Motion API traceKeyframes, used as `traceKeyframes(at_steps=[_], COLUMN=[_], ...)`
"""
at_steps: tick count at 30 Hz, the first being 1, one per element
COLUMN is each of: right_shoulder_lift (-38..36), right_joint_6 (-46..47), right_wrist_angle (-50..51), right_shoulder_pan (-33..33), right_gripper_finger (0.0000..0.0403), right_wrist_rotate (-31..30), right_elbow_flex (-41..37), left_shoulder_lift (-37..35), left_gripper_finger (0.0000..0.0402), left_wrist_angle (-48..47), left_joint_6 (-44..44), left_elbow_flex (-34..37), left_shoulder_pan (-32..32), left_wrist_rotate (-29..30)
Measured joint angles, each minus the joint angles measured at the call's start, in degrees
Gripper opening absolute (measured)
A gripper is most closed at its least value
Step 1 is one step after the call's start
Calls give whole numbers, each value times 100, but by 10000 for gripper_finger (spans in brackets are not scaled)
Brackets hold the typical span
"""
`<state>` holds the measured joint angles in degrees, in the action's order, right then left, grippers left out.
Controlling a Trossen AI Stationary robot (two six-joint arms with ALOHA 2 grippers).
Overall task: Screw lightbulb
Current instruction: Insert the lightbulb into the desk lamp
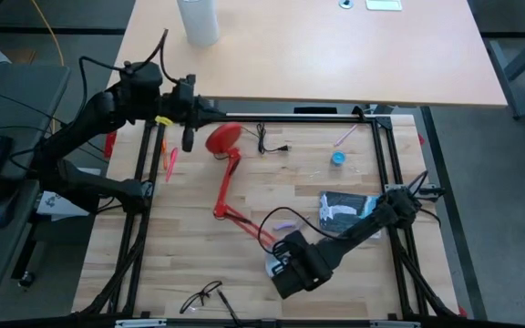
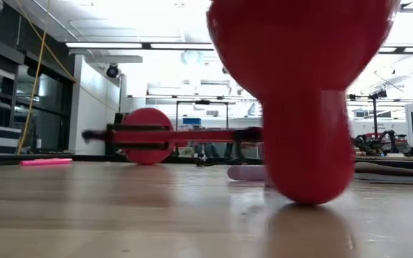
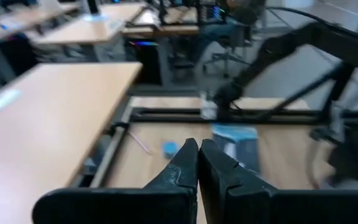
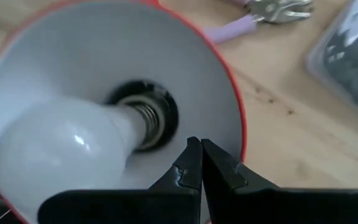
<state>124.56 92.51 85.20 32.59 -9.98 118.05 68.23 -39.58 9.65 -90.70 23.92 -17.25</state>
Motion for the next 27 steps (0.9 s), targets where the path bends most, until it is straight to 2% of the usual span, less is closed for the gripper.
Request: traceKeyframes(at_steps=[7,16,19,27], right_shoulder_lift=[-5,-19,-19,-59], right_joint_6=[-325,-924,-922,-902], right_wrist_angle=[483,481,480,480], right_shoulder_pan=[-197,-399,-401,-264], right_gripper_finger=[0,0,0,0], right_wrist_rotate=[-108,-148,-80,69], right_elbow_flex=[1,-77,-203,-268], left_shoulder_lift=[0,-77,-303,-1322], left_gripper_finger=[0,0,0,0], left_wrist_angle=[-606,-798,-498,1281], left_joint_6=[30,45,-96,-1187], left_elbow_flex=[0,49,546,2643], left_shoulder_pan=[-325,-906,-1029,-1086], left_wrist_rotate=[-409,-455,-450,-39])
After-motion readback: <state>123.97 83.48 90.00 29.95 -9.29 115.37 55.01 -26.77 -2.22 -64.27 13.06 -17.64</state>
